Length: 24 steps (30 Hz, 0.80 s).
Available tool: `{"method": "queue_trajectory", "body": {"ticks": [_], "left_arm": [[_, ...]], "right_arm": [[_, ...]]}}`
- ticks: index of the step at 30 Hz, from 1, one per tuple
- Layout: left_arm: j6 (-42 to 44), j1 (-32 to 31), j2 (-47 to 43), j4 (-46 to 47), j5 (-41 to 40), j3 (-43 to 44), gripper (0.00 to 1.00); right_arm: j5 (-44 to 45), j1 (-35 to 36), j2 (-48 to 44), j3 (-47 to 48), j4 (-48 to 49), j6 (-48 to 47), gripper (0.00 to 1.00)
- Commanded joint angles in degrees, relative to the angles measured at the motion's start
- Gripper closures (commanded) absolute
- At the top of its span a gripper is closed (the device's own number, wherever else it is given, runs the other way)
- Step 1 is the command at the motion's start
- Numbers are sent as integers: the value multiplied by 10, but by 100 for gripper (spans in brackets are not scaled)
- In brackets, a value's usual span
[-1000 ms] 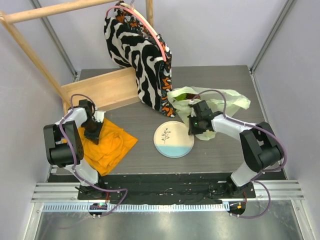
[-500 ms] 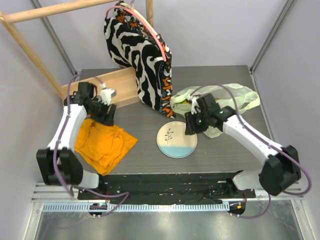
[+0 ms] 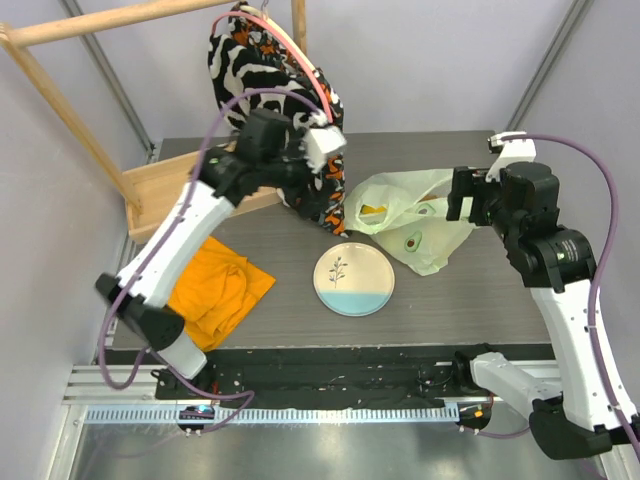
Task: Take the fake fruits out of the plastic bag
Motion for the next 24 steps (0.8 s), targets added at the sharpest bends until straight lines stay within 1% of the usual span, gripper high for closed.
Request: {"method": "queue_trajectory", "body": {"ticks": [1,2,5,7,8,10,12,15,17,20,21,23,24], "left_arm": [[44,-76,77,-18,-67,58,1],[49,-102,85,-11,-78,60,2],[61,-137,119,-6,-111,67,3],[67,-154,137,-2,-133,65,4],[70,-157,142,0,-149,65,4],[75,-163,159,2,-156,71,4],[75,-163,170,0,-156,82,5],[77,-165,185,6,-150,90,6],[77,-168,200,12,-147,95,8],[77,-171,222,14,-155,115,15],[78,-171,240,12,-157,130,21],[81,-171,253,1,-161,145,28],[80,-171,263,-2,-161,156,34]], "right_arm": [[122,-53,7,17,-60,-7,4],[144,-76,5,19,-67,-8,5],[173,-106,4,20,-71,-19,5],[185,-114,8,27,-79,-18,5],[196,-121,9,27,-82,-20,5],[206,-130,18,24,-89,-25,5],[195,-145,23,21,-94,-25,5],[140,-188,37,17,-108,-24,5],[116,-199,63,13,-130,-10,5],[53,-237,96,8,-140,0,7],[10,-250,103,9,-138,9,7],[-35,-276,120,23,-128,18,9],[-65,-282,136,30,-126,21,10]]}}
